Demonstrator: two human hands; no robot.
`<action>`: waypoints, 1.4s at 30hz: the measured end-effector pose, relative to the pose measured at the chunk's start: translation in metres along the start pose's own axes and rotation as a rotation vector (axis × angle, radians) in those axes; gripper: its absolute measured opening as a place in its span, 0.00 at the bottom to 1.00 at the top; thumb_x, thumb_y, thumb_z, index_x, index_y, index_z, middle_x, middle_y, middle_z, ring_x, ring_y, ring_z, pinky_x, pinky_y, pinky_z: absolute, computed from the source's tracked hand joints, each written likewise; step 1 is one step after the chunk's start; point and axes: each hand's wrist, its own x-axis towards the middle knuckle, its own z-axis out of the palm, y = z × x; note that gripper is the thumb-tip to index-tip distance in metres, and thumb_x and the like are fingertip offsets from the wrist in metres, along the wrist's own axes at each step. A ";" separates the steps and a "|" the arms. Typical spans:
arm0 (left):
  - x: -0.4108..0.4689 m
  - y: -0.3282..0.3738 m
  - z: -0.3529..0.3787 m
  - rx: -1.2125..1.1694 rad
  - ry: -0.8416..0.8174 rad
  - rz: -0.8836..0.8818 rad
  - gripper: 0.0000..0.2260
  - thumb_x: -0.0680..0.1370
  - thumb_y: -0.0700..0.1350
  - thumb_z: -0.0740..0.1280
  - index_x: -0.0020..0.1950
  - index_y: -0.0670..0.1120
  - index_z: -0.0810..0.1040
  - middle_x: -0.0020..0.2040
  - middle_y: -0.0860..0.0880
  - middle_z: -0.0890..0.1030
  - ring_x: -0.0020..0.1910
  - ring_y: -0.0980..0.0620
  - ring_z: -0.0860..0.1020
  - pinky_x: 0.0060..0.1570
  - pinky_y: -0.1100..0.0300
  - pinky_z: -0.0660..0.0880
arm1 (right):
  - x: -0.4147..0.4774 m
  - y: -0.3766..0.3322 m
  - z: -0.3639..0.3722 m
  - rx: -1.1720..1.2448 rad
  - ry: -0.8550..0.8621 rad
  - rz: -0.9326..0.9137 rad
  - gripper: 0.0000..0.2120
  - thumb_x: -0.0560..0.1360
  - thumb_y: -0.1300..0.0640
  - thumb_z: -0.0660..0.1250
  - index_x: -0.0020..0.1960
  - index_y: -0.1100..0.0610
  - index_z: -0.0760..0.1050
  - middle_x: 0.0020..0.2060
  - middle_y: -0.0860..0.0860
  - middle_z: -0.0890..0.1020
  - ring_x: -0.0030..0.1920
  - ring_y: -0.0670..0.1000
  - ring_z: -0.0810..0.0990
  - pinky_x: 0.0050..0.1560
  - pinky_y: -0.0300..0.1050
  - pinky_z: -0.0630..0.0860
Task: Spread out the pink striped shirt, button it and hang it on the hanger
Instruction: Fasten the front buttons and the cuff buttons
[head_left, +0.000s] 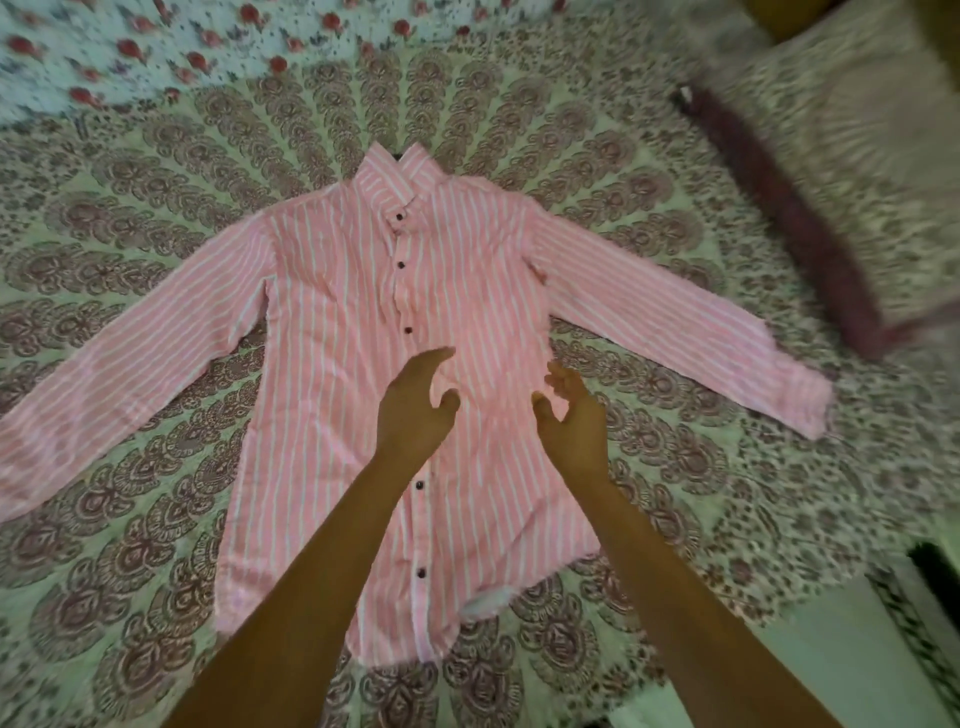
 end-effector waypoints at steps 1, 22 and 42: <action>-0.004 0.013 0.010 0.008 -0.012 0.024 0.20 0.75 0.39 0.66 0.67 0.47 0.70 0.67 0.48 0.73 0.66 0.49 0.71 0.63 0.62 0.63 | -0.004 0.008 -0.018 -0.013 0.018 0.006 0.17 0.75 0.63 0.64 0.64 0.61 0.71 0.59 0.57 0.78 0.60 0.55 0.76 0.59 0.44 0.69; -0.007 0.193 0.274 0.134 -0.240 0.059 0.21 0.74 0.39 0.67 0.67 0.45 0.72 0.66 0.46 0.74 0.62 0.45 0.75 0.61 0.60 0.66 | 0.068 0.206 -0.274 -0.219 0.171 0.125 0.19 0.76 0.59 0.64 0.66 0.59 0.71 0.62 0.54 0.77 0.57 0.53 0.78 0.57 0.37 0.69; 0.028 0.141 0.368 -0.065 -0.324 -0.112 0.13 0.75 0.40 0.67 0.60 0.47 0.76 0.62 0.47 0.76 0.59 0.46 0.76 0.52 0.43 0.77 | 0.155 0.282 -0.267 -0.330 0.254 0.083 0.10 0.77 0.56 0.60 0.55 0.59 0.74 0.43 0.57 0.81 0.43 0.56 0.79 0.41 0.45 0.73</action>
